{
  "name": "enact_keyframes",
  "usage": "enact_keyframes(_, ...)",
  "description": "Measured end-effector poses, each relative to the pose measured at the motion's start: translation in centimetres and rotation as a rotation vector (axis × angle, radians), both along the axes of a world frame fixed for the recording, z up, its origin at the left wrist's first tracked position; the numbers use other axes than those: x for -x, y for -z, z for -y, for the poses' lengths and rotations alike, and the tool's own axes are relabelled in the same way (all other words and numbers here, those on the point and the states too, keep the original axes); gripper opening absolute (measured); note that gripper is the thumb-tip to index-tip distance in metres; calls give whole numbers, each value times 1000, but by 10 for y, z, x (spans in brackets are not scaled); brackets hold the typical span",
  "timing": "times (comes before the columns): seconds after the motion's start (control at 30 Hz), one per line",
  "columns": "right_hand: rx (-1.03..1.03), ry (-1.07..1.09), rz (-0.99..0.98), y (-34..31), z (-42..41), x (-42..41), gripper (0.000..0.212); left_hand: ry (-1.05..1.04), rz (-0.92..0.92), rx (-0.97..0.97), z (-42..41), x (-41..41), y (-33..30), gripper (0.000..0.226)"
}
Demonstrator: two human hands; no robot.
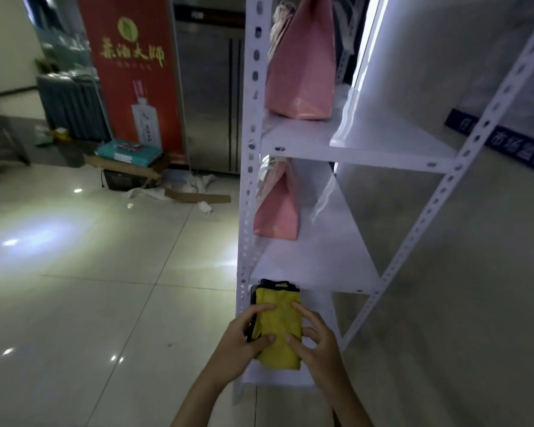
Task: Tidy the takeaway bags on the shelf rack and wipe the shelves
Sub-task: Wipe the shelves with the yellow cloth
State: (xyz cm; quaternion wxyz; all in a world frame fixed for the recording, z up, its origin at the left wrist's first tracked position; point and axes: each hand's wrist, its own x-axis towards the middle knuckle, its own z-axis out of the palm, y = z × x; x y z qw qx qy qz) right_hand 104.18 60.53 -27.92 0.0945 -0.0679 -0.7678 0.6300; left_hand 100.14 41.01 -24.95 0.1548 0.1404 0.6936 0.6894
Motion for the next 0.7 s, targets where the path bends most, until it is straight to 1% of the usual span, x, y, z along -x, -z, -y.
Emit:
enact_keyframes(0.17, -10, 57, -31, -46, -9, 9, 59, 29, -92, -6, -15, 18, -35, 44)
enact_keyframes(0.3, -50, 77, -40, -62, -27, 25, 61, 52, -144, 11, -39, 43, -44, 43)
enact_keyframes(0.43, -94, 100, -27, -56, -52, 53, 65, 25, -165, 65, -67, 78, -32, 44)
enact_keyframes(0.57, -117, 75, 43, -41, -77, 89, 58, 0, -151, 126, -94, 114, -12, 46)
enact_keyframes(0.7, -112, 32, 67, -28, -100, 127, 53, -44, -164, 247, -121, 147, 3, 49)
